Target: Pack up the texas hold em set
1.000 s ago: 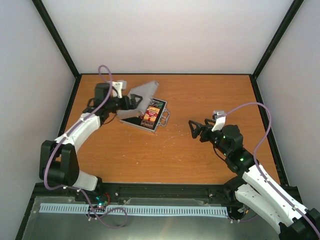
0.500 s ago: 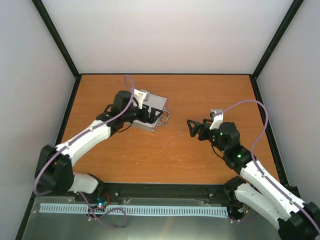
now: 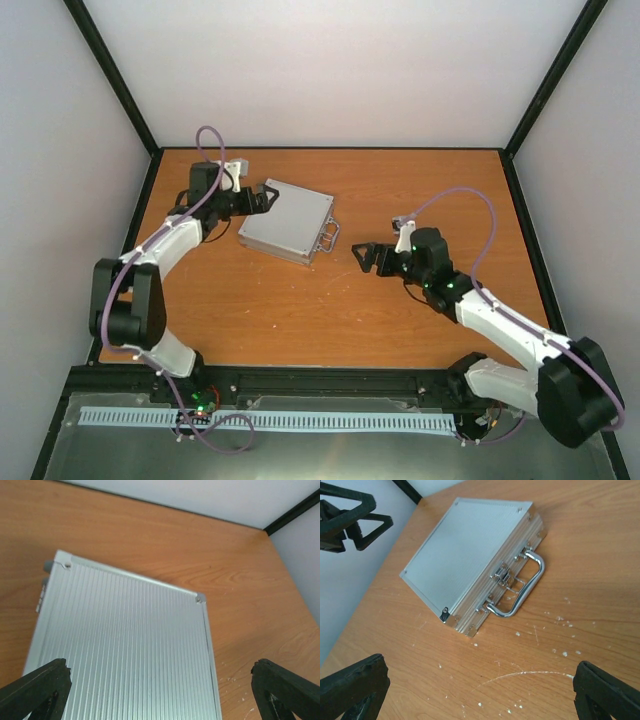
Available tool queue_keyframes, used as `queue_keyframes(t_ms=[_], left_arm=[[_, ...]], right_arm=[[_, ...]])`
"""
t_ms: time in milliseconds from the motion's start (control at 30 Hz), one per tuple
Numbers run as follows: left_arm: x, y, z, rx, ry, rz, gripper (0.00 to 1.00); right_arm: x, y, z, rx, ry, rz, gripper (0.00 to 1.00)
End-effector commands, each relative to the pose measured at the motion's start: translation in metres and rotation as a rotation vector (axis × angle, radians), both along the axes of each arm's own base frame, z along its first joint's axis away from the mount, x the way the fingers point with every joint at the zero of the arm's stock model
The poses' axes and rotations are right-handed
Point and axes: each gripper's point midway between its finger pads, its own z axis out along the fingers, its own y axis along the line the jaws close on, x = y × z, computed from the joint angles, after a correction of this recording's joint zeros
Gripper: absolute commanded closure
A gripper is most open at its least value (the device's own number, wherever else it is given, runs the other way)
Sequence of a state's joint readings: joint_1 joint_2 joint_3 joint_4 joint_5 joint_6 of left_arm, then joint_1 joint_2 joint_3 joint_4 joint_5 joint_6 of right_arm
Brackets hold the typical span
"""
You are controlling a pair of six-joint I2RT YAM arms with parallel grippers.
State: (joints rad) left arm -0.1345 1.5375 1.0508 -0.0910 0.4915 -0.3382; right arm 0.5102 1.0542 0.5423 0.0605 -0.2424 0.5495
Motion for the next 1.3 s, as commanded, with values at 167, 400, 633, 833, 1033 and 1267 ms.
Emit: queue_keyframes(t_ms=[167, 400, 633, 833, 1033, 1267], left_arm=[[0.026, -0.013, -0.045, -0.012, 0.086, -0.071, 0.0], [0.041, -0.019, -0.074, -0.028, 0.142, -0.087, 0.0], [0.033, -0.024, -0.089, -0.04, 0.153, -0.121, 0.0], [0.02, -0.032, -0.095, -0.033, 0.139, -0.174, 0.0], [0.009, -0.059, -0.094, -0.032, 0.126, -0.265, 0.0], [0.011, -0.059, -0.079, 0.01, 0.085, -0.238, 0.01]], right_arm=[[0.007, 0.028, -0.004, -0.029, 0.04, 0.077, 0.0], [0.007, 0.018, 0.004, -0.071, -0.026, 0.056, 0.0], [0.005, 0.023, 0.007, -0.05, -0.038, 0.087, 0.0], [0.005, 0.024, 0.007, -0.044, -0.04, 0.09, 0.0], [0.004, 0.026, 0.011, -0.028, -0.045, 0.1, 0.0], [0.004, 0.024, 0.011, -0.034, -0.048, 0.088, 0.0]])
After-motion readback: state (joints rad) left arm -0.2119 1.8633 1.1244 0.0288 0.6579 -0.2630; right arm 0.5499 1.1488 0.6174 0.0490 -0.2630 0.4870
